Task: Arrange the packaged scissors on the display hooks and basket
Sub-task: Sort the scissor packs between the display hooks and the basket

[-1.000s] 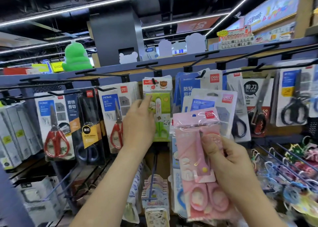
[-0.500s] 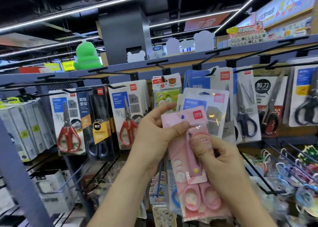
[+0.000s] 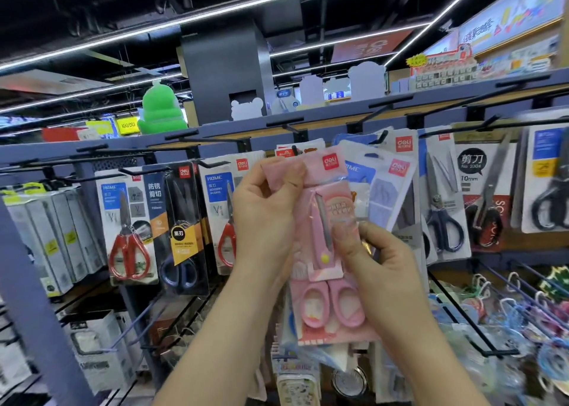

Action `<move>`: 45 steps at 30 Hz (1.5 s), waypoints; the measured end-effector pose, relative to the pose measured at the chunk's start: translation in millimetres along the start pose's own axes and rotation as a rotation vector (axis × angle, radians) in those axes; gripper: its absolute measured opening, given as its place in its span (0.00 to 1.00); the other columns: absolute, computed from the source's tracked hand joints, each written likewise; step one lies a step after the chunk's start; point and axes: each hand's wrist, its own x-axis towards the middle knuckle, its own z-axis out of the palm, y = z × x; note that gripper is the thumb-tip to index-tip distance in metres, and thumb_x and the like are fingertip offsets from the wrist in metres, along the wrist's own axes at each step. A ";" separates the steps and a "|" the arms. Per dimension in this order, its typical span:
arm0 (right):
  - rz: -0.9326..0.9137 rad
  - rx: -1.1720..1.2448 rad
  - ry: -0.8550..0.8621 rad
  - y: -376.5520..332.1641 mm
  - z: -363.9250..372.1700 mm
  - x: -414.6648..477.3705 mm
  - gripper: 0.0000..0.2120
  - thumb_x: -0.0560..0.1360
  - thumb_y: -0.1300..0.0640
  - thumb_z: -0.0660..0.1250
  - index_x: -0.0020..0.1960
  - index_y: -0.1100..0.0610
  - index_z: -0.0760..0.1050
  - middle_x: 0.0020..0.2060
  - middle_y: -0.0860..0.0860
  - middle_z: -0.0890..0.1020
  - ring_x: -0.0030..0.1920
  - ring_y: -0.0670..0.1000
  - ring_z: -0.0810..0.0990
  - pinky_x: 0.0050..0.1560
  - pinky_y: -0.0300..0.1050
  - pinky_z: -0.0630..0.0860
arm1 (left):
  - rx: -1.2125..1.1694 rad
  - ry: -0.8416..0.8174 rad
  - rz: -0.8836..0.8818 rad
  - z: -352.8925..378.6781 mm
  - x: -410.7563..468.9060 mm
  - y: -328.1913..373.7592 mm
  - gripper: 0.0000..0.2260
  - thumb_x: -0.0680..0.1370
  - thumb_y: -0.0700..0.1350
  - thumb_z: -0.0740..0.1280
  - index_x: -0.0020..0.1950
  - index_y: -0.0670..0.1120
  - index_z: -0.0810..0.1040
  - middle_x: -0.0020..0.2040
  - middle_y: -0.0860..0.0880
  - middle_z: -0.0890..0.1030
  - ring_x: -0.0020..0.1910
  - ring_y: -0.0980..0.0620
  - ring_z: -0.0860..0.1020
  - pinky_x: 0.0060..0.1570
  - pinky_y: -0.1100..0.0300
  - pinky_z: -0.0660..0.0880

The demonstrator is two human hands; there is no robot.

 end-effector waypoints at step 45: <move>-0.126 -0.372 0.245 3.1 -44.7 -7.6 0.31 0.71 0.32 0.63 0.42 0.62 0.76 0.38 0.69 0.78 0.40 0.71 0.78 0.36 0.70 0.76 | 1.225 -0.066 0.189 -23.2 56.4 -56.2 0.23 0.80 0.44 0.66 0.73 0.60 0.67 0.52 0.49 0.79 0.53 0.47 0.78 0.50 0.57 0.72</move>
